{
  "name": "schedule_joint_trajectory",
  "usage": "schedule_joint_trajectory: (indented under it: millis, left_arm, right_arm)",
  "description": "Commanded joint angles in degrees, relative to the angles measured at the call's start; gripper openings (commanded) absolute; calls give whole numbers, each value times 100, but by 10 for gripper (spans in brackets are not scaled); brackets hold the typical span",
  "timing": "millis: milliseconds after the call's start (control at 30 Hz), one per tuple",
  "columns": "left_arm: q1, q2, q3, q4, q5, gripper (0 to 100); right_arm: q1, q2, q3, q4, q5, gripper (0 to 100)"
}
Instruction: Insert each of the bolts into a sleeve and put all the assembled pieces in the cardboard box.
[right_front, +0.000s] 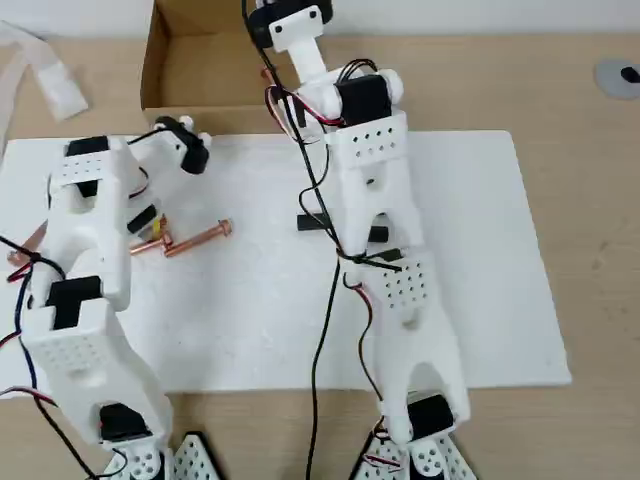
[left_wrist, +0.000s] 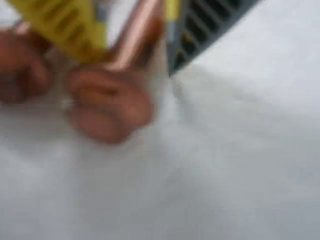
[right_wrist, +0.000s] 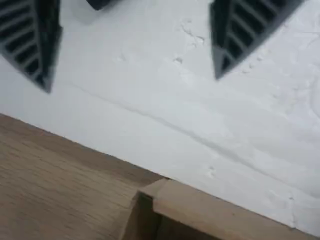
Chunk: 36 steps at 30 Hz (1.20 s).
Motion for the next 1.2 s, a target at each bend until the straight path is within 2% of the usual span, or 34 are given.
schedule_joint_trajectory:
  millis: [0,100,367,433,600,733,833,967,1167]
  left_arm:
    - [79,189,-193,-149,193,13]
    - [62,189,-255,-149,378,12]
    - [-202,-321,-1600,308,1767,13]
    - [-220,-646,-1908,492,2356,13]
    - [-554,-1684,-2549,1310,4677,12]
    - [-1073,-2510,-2655,2084,5864,12]
    - [-1477,-3248,-2646,2277,6048,12]
    - [-1785,-4251,-2374,2295,6057,12]
    - [-1820,-5930,-123,1996,6180,12]
  right_arm:
    - [-75,-57,-259,35,26,246]
    - [-75,-57,-259,35,26,246]
    - [-66,-84,-259,114,53,246]
    - [-48,-92,-259,114,299,246]
    - [-92,-101,-251,123,1670,246]
    - [-92,-127,13,141,1785,246]
    - [-259,-576,1007,141,2180,246]
    - [-743,-1868,3407,132,3121,246]
    - [-910,-4022,6484,53,4264,246]
